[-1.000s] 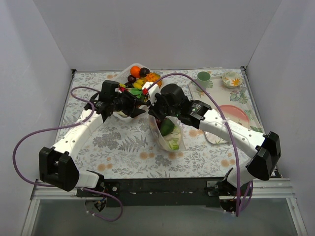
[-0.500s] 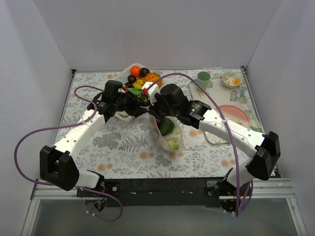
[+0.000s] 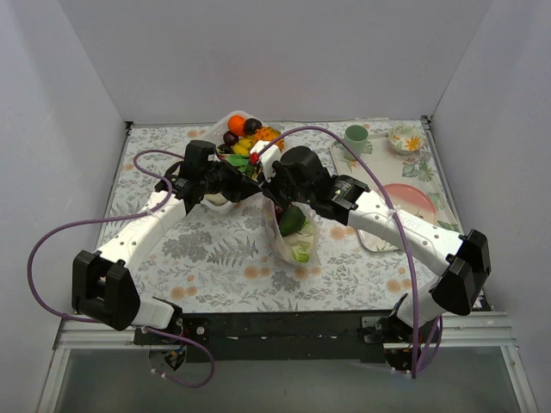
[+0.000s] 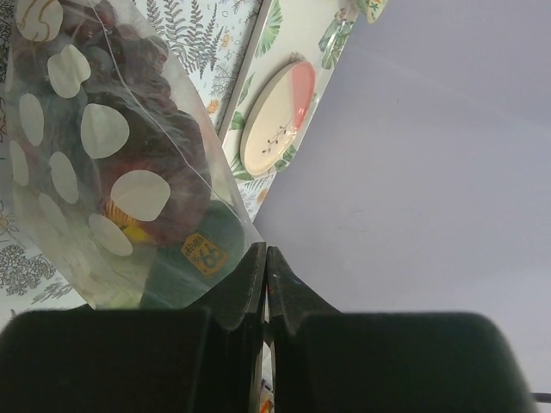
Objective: Place the food in the zip-top bag and seal the zipper
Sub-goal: Zip the zipper food storage bag at the center of the board.
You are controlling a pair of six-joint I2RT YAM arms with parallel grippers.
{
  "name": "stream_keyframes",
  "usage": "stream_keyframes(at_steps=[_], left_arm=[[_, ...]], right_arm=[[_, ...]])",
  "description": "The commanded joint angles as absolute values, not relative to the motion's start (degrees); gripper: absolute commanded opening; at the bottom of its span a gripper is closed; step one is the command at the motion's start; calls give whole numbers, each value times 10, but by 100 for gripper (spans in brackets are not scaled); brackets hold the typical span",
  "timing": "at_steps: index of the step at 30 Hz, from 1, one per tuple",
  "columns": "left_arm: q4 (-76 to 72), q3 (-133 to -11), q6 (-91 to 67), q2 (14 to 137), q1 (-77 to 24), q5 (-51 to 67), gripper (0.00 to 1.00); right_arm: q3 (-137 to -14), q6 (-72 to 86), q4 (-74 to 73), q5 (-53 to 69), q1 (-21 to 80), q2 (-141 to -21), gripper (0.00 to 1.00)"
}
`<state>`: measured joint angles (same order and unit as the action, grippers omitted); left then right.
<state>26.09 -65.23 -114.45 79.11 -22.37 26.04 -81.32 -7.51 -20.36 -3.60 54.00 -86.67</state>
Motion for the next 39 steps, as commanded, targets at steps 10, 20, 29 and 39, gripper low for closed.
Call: stream_keyframes(at_steps=[10,20,29,39], left_arm=[[243,-646,-1261,787,-226,277,44],[235,-650,-1276,792,-229,287,43],[220,-642,-1283,794,-231,294,36],[207,-636,-1285,802,-231,298,0]], right_arm=[[-841,-86,-170,-61,541,-864,8],[-844,-89,-167,-76,547,-870,8],[-842,-91,-163,-90,553,-876,8],[-838,-93,-163,-105,557,-875,8]])
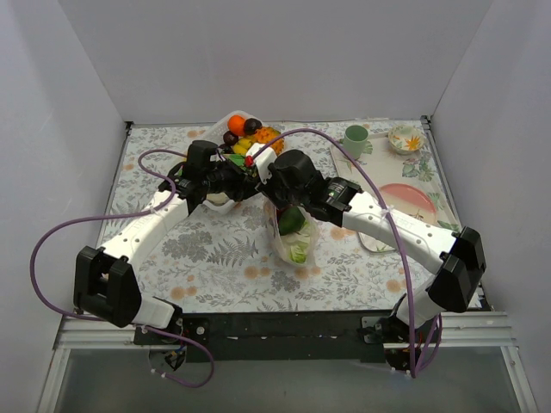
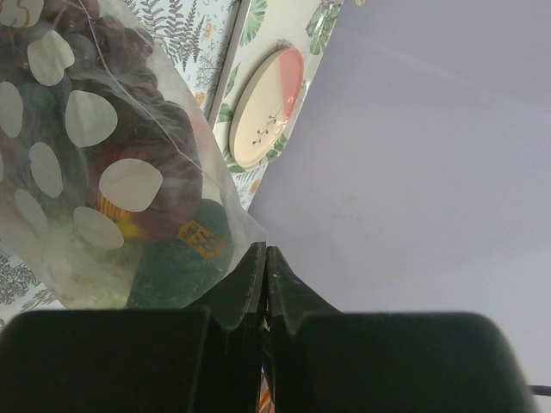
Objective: Place the food in the zip-top bag and seal the zipper
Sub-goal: Zip the zipper food storage bag at the center of the board.
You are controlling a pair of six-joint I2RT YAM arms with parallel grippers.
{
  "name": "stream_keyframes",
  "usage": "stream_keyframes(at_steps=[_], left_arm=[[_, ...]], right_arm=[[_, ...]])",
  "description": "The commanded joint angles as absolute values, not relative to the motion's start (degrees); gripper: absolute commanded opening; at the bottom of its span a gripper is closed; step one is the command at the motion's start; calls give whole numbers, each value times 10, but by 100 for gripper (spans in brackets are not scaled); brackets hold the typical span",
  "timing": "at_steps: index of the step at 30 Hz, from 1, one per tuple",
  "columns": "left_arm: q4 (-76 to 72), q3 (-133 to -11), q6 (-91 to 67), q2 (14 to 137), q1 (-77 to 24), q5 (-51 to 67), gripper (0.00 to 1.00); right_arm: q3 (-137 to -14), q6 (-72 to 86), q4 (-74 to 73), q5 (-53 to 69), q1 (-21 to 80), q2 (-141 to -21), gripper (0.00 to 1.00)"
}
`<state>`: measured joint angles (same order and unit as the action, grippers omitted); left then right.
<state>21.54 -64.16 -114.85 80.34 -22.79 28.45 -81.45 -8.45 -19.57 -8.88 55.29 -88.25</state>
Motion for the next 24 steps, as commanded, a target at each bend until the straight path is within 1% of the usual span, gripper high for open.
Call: stream_keyframes(at_steps=[1,18,24], left_arm=[[206,-636,-1284,803,-231,297,0],[224,-641,-1286,795,-206,260,0],[229,-646,-1282,798,-206,252,0]], right_arm=[[-838,-93,-164,-105,557,-875,8],[-792,-87,-171,-124,557,-837,11],[-781,-85,-170,-126,557,-828,14]])
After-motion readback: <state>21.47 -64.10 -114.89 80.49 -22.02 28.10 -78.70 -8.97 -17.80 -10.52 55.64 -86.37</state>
